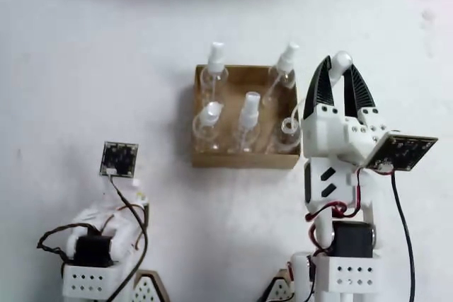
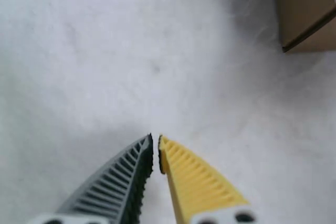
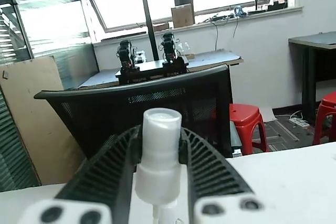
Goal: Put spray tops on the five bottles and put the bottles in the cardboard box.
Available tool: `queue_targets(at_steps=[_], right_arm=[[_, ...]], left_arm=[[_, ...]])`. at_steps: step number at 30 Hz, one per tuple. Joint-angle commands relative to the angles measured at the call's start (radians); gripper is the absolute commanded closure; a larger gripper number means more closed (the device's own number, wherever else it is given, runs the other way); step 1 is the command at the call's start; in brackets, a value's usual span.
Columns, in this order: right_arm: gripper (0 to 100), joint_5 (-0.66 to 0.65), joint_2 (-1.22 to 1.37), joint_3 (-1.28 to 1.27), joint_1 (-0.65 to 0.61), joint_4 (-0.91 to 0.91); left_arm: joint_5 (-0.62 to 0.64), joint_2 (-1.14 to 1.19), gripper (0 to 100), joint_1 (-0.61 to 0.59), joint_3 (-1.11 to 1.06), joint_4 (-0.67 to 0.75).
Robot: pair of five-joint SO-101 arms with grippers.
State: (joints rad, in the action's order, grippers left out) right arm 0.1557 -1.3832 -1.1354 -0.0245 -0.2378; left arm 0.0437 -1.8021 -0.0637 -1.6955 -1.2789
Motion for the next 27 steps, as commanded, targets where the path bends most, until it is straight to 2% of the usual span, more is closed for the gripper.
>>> queue_targets(at_steps=[1, 27], right_arm=[[98.3, 0.002, 0.004, -0.005, 0.010, 0.039], [98.3, 0.006, 0.018, 0.060, 0.010, 0.041]], left_arm=[[-0.011, -0.001, 98, 0.010, 0.002, 0.003], [-0.011, -0.001, 98, 0.010, 0.002, 0.003]])
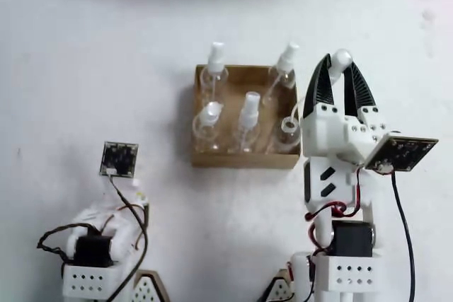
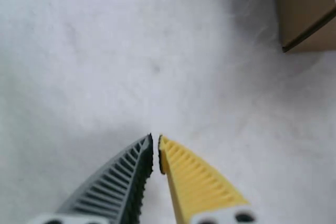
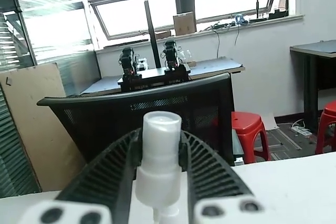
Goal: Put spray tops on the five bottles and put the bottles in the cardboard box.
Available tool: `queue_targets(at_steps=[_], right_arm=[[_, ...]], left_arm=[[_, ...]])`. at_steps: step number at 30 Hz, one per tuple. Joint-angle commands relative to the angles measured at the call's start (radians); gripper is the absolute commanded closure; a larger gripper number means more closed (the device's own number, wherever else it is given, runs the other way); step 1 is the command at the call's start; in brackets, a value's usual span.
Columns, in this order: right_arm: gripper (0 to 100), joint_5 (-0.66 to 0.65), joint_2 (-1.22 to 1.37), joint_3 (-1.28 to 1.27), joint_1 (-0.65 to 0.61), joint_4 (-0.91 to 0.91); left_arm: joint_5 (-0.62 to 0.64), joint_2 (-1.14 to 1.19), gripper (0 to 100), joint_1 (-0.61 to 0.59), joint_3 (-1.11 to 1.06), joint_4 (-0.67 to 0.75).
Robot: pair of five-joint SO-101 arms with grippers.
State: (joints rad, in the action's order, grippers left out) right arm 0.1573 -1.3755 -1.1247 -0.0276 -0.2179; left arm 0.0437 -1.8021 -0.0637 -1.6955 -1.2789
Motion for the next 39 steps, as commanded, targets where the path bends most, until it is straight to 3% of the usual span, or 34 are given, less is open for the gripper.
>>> queue_targets(at_steps=[1, 7, 18, 24, 39], right_arm=[[98.3, 0.006, 0.028, 0.049, 0.013, 0.021], [98.3, 0.008, 0.168, 0.058, 0.019, 0.021], [98.2, -0.003, 0.168, -0.003, -0.004, 0.012], [98.2, -0.178, 0.168, -0.052, -0.087, 0.016], [98.2, -0.184, 0.168, -0.150, -0.102, 0.013]], left_arm=[[-0.011, -0.001, 98, 0.010, 0.002, 0.003], [-0.011, -0.001, 98, 0.010, 0.002, 0.003], [-0.011, -0.001, 98, 0.010, 0.002, 0.003], [-0.011, -0.001, 98, 0.010, 0.002, 0.003], [-0.011, -0.001, 98, 0.010, 0.002, 0.003]])
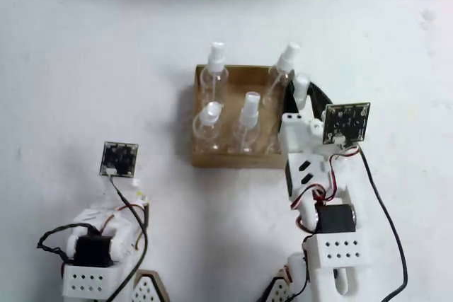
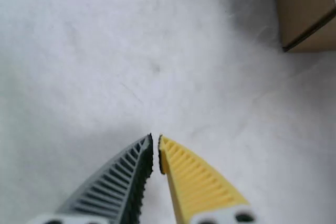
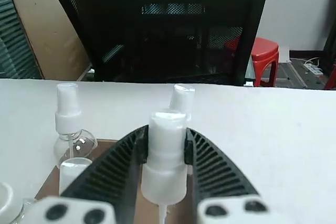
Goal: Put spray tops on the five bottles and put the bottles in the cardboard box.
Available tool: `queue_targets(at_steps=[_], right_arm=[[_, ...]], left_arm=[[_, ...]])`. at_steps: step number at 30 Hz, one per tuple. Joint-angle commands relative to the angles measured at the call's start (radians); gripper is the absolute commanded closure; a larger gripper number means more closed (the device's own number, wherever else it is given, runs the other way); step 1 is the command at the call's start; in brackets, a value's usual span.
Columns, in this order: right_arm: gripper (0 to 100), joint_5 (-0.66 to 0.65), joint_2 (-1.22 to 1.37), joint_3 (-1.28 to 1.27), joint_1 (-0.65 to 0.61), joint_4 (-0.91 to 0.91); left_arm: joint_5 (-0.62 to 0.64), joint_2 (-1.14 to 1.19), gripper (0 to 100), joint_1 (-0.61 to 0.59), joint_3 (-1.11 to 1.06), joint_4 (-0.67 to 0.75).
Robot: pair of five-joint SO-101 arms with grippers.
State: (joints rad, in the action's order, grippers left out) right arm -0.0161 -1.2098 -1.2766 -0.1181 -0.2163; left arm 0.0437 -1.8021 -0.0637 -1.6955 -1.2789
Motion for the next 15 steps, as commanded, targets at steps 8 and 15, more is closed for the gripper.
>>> queue_targets(at_steps=[8, 15], right_arm=[[98.0, -0.017, -0.005, -0.054, -0.047, 0.016], [81.1, -0.018, -0.153, -0.152, -0.061, 0.012]], left_arm=[[-0.011, -0.001, 98, 0.010, 0.002, 0.003], [-0.011, -0.001, 98, 0.010, 0.002, 0.003]])
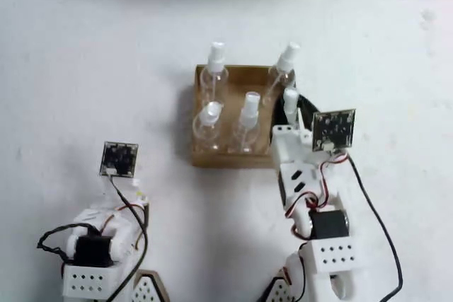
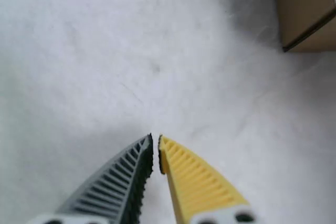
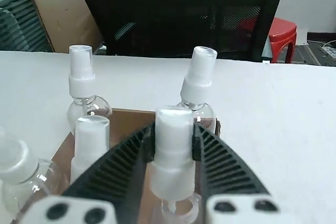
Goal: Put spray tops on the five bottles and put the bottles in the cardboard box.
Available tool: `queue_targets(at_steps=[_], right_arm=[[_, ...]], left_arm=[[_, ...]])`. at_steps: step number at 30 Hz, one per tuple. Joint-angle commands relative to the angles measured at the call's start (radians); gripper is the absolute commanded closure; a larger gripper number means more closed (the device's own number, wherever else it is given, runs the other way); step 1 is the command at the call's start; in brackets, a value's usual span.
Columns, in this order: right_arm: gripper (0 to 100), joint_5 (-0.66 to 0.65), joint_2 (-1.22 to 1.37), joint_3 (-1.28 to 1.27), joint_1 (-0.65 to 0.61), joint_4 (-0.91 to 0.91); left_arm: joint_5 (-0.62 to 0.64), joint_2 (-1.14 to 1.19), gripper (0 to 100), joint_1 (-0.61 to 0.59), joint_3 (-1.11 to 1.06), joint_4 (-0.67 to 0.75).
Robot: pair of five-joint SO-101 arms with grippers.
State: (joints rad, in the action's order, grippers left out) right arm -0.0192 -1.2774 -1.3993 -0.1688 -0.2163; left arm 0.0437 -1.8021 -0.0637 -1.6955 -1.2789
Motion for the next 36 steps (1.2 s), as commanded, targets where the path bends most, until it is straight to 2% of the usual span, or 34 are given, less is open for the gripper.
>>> queue_targets(at_steps=[1, 3, 9, 15, 26, 30, 36], right_arm=[[77.9, -0.015, -0.111, -0.046, -0.010, 0.010], [76.1, -0.015, -0.147, -0.074, -0.010, 0.010], [81.0, -0.015, -0.208, -0.069, -0.008, -0.016], [81.5, -0.008, -0.205, 0.192, -0.005, -0.246], [81.5, -0.008, 0.248, 0.535, -0.005, -0.513], [82.0, -0.008, 0.337, 0.638, -0.004, -0.578], [94.2, -0.008, 0.429, 0.747, 0.004, -0.601]], left_arm=[[-0.011, -0.001, 98, 0.010, 0.002, 0.003], [-0.011, -0.001, 98, 0.010, 0.002, 0.003], [-0.011, -0.001, 98, 0.010, 0.002, 0.003], [-0.011, -0.001, 98, 0.010, 0.002, 0.003], [-0.011, -0.001, 98, 0.010, 0.002, 0.003], [-0.011, -0.001, 98, 0.010, 0.002, 0.003], [-0.011, -0.001, 98, 0.010, 0.002, 0.003]])
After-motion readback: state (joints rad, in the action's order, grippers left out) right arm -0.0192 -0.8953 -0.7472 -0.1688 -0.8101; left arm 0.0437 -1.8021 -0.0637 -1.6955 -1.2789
